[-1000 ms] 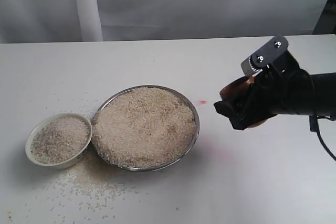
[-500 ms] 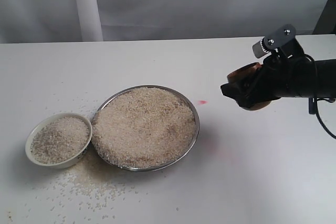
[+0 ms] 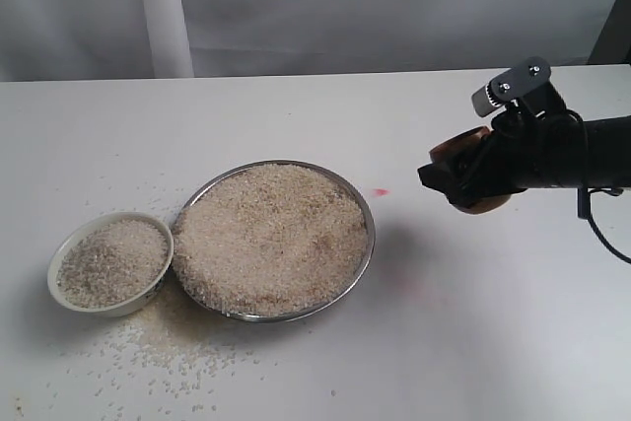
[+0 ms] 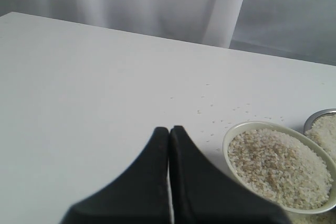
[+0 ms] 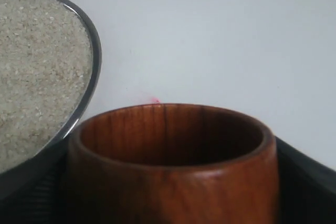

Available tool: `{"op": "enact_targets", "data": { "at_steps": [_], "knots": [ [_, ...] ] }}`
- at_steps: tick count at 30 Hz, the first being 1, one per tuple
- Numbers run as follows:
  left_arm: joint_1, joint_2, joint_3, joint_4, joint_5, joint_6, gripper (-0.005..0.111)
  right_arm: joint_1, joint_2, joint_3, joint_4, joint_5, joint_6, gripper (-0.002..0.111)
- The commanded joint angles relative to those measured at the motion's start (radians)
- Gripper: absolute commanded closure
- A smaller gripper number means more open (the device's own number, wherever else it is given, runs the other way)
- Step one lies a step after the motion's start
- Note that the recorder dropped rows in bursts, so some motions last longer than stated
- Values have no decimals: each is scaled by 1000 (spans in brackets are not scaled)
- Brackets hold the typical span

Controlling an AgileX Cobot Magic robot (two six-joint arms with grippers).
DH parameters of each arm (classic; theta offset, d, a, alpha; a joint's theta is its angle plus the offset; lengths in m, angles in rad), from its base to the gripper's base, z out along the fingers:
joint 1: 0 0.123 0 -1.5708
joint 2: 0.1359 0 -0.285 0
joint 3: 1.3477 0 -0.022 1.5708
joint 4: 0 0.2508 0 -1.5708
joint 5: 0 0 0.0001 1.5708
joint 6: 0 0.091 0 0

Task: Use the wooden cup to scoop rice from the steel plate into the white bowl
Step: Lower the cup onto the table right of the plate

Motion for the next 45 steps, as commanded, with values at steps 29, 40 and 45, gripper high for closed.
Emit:
{"op": "enact_targets", "data": {
  "at_steps": [29,40,45],
  "knots": [
    [-5,-2,-4,-6,-6,-1,107,17,169,-100,6,-74,-13,108],
    [-5,-2,-4,-6,-6,-1,107,42,169,-78,6,-120,-11,108],
    [-5,-2,-4,-6,-6,-1,107,51,169,-71,6,-138,-11,108]
  ]
}}
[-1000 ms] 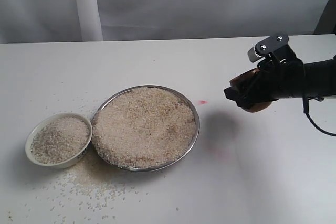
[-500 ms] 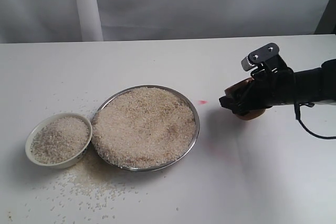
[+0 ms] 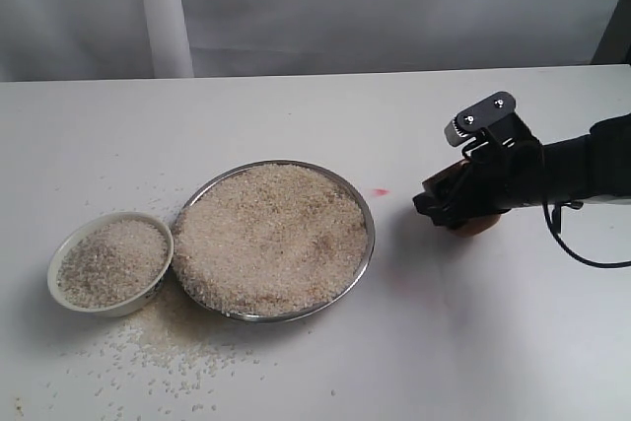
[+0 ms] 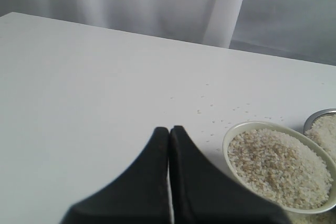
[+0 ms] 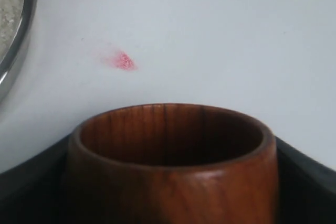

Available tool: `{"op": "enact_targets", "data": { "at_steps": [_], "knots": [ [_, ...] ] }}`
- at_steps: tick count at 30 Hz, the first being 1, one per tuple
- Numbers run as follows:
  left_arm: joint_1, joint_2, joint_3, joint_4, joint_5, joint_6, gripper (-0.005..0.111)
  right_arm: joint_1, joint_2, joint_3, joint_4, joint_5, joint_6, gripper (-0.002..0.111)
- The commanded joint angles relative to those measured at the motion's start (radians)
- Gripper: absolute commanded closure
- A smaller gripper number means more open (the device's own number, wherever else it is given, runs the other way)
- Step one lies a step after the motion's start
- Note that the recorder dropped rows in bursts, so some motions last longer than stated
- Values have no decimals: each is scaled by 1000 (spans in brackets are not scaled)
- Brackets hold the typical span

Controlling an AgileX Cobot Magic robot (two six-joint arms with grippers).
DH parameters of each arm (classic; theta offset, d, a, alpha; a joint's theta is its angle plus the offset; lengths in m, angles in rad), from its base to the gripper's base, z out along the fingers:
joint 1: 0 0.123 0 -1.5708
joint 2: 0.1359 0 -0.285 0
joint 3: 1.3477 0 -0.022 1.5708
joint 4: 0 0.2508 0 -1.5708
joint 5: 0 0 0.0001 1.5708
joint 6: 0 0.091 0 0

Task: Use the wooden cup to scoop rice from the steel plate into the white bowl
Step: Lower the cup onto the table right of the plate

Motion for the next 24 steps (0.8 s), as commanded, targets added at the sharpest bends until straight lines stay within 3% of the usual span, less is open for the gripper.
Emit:
{"op": "enact_targets", "data": {
  "at_steps": [1,4,9,12,24],
  "knots": [
    [-5,-2,-4,-6,-6,-1,107,18,-3,10,4,-14,-11,108],
    [-5,-2,-4,-6,-6,-1,107,22,-3,10,4,-24,-13,104],
    [-5,-2,-4,-6,-6,-1,107,22,-3,10,4,-24,-13,65],
    [-5,-2,-4,-6,-6,-1,107,22,-3,10,4,-24,-13,52],
    [-5,-2,-4,-6,-6,-1,107,22,-3,21,4,-24,-13,33]
  ]
}}
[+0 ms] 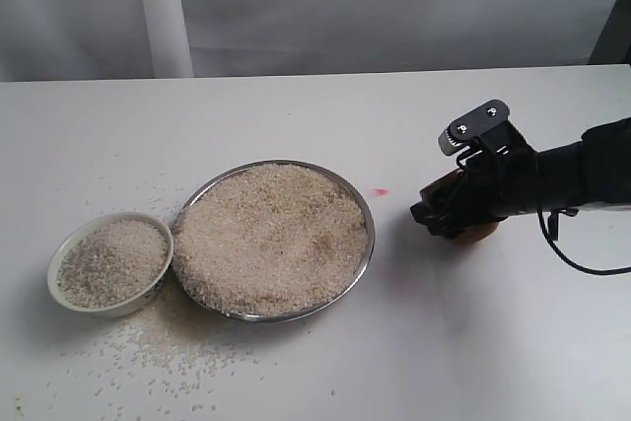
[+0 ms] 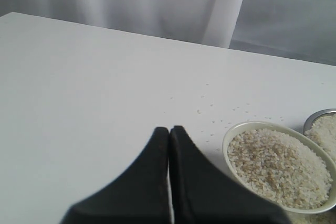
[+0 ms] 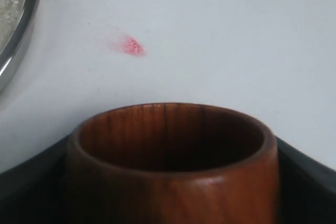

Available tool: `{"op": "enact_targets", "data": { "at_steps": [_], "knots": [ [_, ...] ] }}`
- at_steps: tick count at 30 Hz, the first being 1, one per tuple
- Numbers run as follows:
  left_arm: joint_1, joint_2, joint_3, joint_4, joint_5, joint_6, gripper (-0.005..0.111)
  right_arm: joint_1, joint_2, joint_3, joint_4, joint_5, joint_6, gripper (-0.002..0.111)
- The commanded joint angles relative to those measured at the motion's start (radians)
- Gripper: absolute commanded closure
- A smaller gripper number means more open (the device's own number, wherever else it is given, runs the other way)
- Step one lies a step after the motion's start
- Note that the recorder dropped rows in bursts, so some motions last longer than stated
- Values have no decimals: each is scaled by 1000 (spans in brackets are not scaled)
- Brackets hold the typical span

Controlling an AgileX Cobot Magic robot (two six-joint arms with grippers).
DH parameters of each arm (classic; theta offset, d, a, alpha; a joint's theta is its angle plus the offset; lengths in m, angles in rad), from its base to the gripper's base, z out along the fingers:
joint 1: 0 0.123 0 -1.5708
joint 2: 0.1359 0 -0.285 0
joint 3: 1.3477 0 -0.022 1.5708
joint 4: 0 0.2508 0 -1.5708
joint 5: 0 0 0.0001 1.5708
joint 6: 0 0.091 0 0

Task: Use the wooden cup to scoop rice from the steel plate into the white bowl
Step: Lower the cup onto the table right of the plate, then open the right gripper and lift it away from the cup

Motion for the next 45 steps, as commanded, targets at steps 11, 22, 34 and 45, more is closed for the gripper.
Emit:
{"op": "enact_targets", "data": {
  "at_steps": [11,22,34,45],
  "knots": [
    [-5,-2,-4,-6,-6,-1,107,2,-68,12,2,5,-13,22],
    [-5,-2,-4,-6,-6,-1,107,2,-72,64,2,19,-13,22],
    [-5,-2,-4,-6,-6,-1,107,2,-243,92,2,19,-9,22],
    [-5,-2,-4,-6,-6,-1,107,2,-643,184,2,48,48,39]
  ]
}}
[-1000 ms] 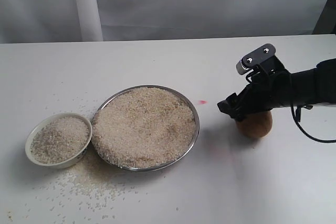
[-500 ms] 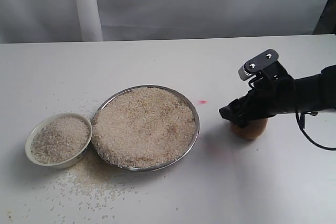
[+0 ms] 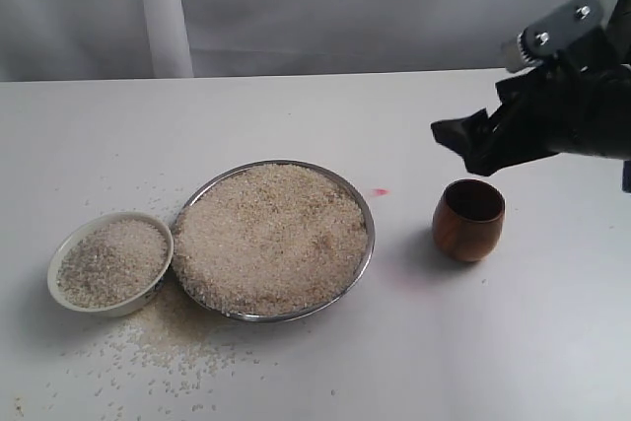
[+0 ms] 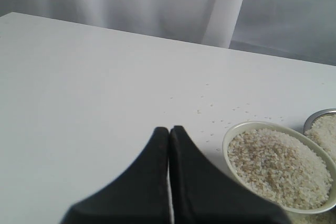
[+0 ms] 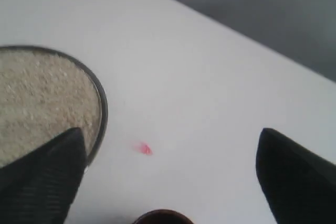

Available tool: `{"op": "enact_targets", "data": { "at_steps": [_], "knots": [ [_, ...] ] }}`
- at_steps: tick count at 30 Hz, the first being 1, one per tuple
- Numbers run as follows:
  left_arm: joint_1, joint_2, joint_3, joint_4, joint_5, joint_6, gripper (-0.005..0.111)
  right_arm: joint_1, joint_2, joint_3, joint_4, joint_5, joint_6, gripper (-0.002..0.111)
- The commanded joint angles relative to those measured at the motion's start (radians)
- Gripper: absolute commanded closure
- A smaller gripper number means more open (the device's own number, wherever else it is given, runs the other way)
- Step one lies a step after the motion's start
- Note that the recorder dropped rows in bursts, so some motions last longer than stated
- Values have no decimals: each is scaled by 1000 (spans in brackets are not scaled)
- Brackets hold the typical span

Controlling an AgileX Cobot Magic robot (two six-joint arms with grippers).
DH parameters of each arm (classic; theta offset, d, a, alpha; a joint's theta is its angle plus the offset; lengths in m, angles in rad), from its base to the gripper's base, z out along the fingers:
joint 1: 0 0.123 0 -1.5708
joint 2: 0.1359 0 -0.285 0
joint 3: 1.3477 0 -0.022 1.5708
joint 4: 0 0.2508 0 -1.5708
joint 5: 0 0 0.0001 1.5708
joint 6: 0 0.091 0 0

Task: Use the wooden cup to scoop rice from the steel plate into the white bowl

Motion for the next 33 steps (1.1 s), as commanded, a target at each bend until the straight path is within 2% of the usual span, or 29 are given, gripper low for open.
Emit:
{"op": "enact_targets", "data": {
  "at_steps": [1,8,12,19,27,31,33],
  "knots": [
    [-5,-2,-4,-6,-6,-1,107,2,-201,47,2,21,31,46],
    [-5,-2,-4,-6,-6,-1,107,2,-527,115,-14,21,168,89],
    [-5,-2,-4,-6,-6,-1,107,2,-684,135,-182,23,351,108],
    [-5,-2,-4,-6,-6,-1,107,2,-877,135,-501,37,797,108],
    [-5,-2,-4,-6,-6,-1,107,2,-1018,135,-975,30,1352,108],
    [-5,-2,-4,-6,-6,-1,107,2,-1115,135,-1122,0,1507,108],
    [-5,-2,-4,-6,-6,-1,107,2,-1156,135,-1129,-2,1511,108]
  ]
}}
